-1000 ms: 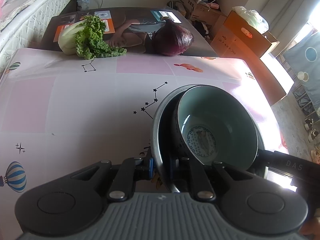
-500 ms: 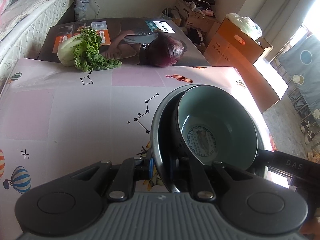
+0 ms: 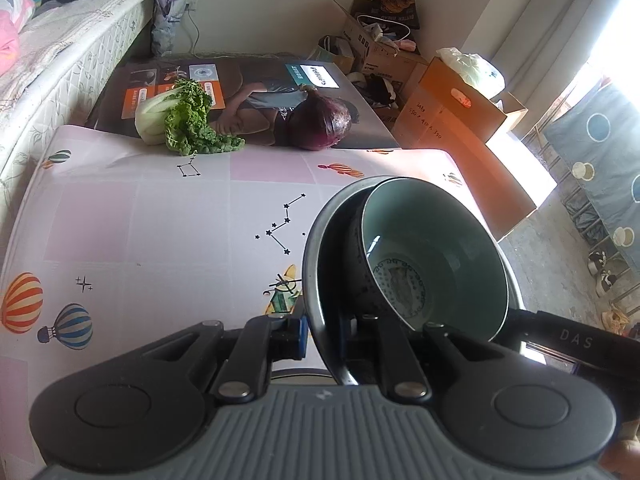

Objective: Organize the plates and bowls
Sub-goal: 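Lift and carry the nested bowls with both tools toward the plate stack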

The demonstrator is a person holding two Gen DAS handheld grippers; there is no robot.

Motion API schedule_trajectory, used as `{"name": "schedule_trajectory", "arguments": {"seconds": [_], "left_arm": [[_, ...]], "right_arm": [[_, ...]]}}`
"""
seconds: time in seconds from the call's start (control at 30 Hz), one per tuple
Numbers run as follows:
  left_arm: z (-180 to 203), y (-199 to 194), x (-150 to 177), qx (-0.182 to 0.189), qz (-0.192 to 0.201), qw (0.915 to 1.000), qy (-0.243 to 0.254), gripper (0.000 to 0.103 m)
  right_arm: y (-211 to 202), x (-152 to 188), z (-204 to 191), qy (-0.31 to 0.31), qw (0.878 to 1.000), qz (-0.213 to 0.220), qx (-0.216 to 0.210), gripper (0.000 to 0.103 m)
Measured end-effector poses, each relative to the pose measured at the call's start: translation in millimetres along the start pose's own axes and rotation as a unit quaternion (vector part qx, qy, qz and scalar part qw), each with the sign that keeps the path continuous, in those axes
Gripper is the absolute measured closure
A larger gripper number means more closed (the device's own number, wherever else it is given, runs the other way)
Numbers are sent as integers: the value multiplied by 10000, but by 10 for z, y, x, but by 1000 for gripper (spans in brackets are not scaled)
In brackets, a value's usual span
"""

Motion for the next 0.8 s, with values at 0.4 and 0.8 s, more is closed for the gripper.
{"name": "schedule_trajectory", "arguments": {"seconds": [0.4,0.8], "left_arm": [[-171,-318,573,24,-97,9999,-139,91],[-413,-392,1027,-78,-197,9994,-270,91]], "right_arm": [[-264,710,-178,27,9996,-282,5,89],[-260,1352,-254,-32,9980,-630,8,89]]}}
Point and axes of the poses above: each gripper's, at about its wrist camera, not at the fingertips, and y roughly the way its jaws point, z to its right, x to its underside, the point moved 5 cm from there along y, roughly the way its jaws point, and after that the axes turned 8 degrees about -z, right-handed, at the moved point
